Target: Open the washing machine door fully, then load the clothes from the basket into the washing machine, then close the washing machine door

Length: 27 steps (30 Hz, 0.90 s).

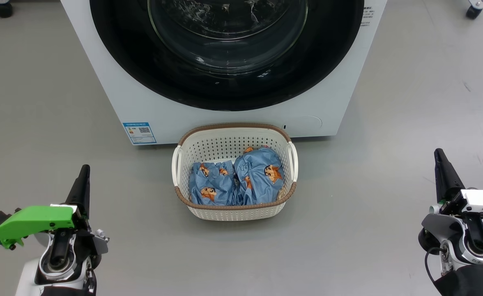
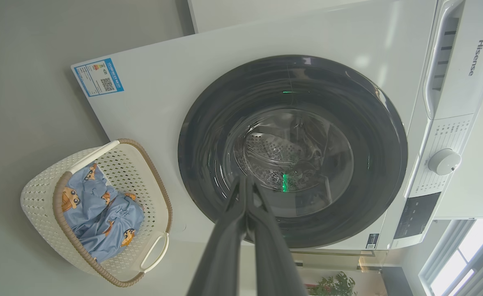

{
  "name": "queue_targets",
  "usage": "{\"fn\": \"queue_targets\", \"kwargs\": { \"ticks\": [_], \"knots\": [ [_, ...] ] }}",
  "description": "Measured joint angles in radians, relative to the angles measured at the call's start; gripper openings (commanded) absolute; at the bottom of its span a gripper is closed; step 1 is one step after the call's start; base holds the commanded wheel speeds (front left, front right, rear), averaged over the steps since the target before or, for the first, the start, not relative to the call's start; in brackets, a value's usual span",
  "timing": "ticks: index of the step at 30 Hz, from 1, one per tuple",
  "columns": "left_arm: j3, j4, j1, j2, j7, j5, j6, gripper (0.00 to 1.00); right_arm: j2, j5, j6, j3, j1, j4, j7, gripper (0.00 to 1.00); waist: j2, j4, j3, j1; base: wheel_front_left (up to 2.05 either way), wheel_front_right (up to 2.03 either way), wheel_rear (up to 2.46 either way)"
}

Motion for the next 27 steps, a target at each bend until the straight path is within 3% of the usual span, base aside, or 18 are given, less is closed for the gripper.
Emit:
{"fn": "queue_targets", "kwargs": {
  "ticks": [8, 9, 12, 13, 14, 15, 27],
  "knots": [
    [0.000, 0.000, 0.000, 0.000, 0.000, 0.000, 0.000, 0.00, 0.000, 0.000, 0.000, 0.000, 0.000, 0.000, 0.000, 0.00, 0.0000, 0.000, 0.000, 0.0000, 0.00, 0.00, 0.00],
    [0.000, 0.000, 0.000, 0.000, 0.000, 0.000, 0.000, 1.00, 0.000, 0.000, 0.000, 0.000, 0.000, 0.000, 0.000, 1.00, 0.0000, 0.000, 0.000, 0.0000, 0.00, 0.00, 0.00],
    [-0.008, 0.026, 0.018, -0.005, 0.000, 0.000, 0.000, 1.00, 0.010, 0.000, -0.001, 0.000, 0.019, 0.027, 0.000, 1.00, 0.0000, 0.000, 0.000, 0.0000, 0.00, 0.00, 0.00],
    [-0.010, 0.038, 0.028, -0.009, 0.000, 0.000, 0.000, 0.00, 0.015, 0.000, -0.001, 0.000, 0.031, 0.037, 0.000, 0.00, 0.0000, 0.000, 0.000, 0.0000, 0.00, 0.00, 0.00],
    [-0.011, 0.048, 0.040, -0.015, 0.000, 0.000, 0.002, 0.00, 0.021, 0.000, -0.001, 0.000, 0.042, 0.050, 0.000, 0.00, 0.0000, 0.000, 0.000, 0.0000, 0.00, 0.00, 0.00],
    [-0.012, 0.058, 0.050, -0.021, 0.000, 0.000, 0.003, 1.00, 0.026, 0.000, -0.001, 0.001, 0.054, 0.058, 0.000, 1.00, 0.0000, 0.000, 0.000, 0.0000, 0.00, 0.00, 0.00],
    [-0.013, 0.045, 0.057, -0.026, -0.011, 0.012, 0.004, 1.00, 0.021, -0.024, -0.001, 0.015, 0.050, 0.048, -0.009, 1.00, -0.0001, 0.001, 0.002, 0.0000, 0.00, 0.00, 0.00]
  ]
}}
